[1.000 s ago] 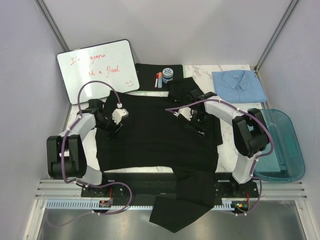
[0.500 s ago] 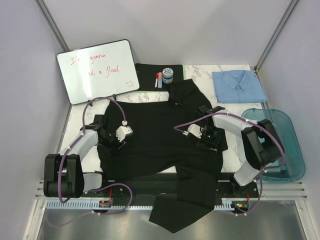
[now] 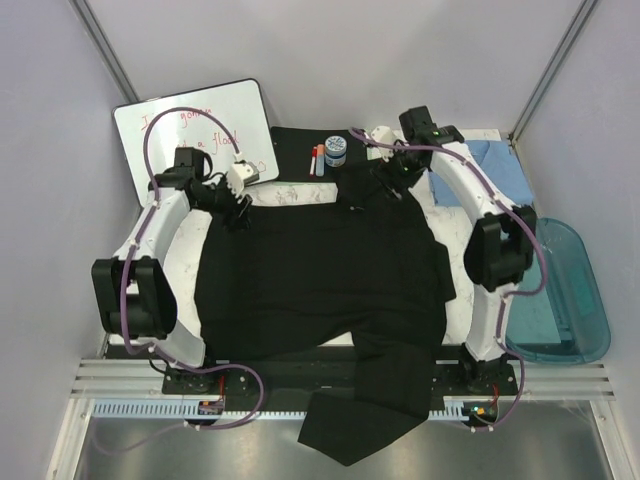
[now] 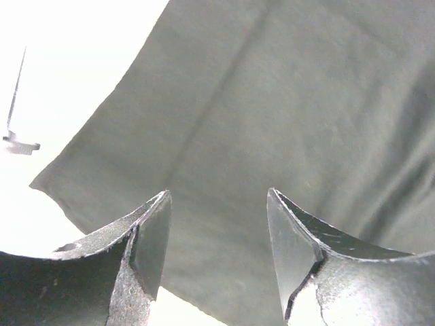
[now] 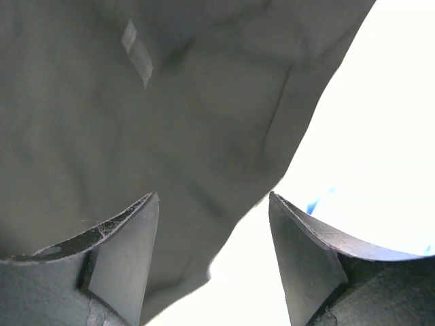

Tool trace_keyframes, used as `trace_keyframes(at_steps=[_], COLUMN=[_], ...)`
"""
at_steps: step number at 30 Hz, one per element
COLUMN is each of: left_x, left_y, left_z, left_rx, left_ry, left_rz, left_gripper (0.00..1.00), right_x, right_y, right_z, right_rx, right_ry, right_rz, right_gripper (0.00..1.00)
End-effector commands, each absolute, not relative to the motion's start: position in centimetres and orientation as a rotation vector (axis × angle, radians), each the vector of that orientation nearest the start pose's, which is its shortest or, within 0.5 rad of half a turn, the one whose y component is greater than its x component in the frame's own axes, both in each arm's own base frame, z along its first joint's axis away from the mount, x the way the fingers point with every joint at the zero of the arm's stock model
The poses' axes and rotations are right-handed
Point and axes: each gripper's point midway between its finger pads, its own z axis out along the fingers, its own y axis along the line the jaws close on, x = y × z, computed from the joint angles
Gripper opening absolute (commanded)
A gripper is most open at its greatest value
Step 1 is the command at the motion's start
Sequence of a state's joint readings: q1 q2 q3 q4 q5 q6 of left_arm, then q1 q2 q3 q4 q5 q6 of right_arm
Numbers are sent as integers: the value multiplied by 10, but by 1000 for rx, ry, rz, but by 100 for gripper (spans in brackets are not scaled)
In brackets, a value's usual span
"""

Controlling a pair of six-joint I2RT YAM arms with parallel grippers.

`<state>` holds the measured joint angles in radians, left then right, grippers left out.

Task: Fold and stack the long sleeve shirts
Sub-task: Flatten the shirt out

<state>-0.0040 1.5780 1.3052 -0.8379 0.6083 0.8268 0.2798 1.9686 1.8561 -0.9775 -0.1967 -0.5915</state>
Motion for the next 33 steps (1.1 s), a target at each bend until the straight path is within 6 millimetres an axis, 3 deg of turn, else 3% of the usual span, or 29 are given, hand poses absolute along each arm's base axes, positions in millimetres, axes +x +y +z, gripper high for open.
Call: trace_keyframes(at_steps=[1, 2, 5, 9, 16, 19, 20, 22, 23, 25, 29, 31, 33], left_x=[391, 398, 409, 402, 400, 404, 407, 410, 412, 416, 424, 430, 436], left_y=[-87, -74, -68, -65, -62, -62, -60, -57, -56, -51, -44, -41, -41], left_z=[157, 156, 154, 139, 125, 123, 124, 124, 125, 125, 119, 116, 114], left_rx=[1030, 992, 961, 956, 944, 938, 935, 925, 919, 902, 864, 845, 829], left_ry=[2131, 2148, 2148, 2184, 2205, 2209, 2208, 2214, 2210, 2209, 2221, 2219, 2216], left_rz=[-526, -493, -487, -506, -509, -505, -496, -478, -473, -463, -437, -421, -421], left_gripper=[65, 65, 65, 65, 65, 65, 65, 65, 65, 63, 61, 61, 61], right_x=[495, 501, 516, 508, 494, 501, 509, 520, 530, 544, 571, 587, 592], right_y=[172, 177, 193, 217, 245, 254, 255, 256, 258, 263, 265, 264, 264], right_z=[125, 120, 104, 92, 72, 58, 52, 52, 60, 79, 142, 164, 172], right_rx=[-1070, -1073, -1091, -1101, -1167, -1176, -1166, -1116, -1088, -1011, -832, -742, -703], right_ry=[2338, 2329, 2296, 2285, 2265, 2272, 2278, 2287, 2267, 2221, 2055, 1977, 1949], right_rz=[227, 227, 226, 340, 390, 370, 339, 308, 288, 284, 235, 210, 205], right_gripper=[73, 73, 78, 87, 89, 74, 49, 26, 0, 0, 0, 0, 0])
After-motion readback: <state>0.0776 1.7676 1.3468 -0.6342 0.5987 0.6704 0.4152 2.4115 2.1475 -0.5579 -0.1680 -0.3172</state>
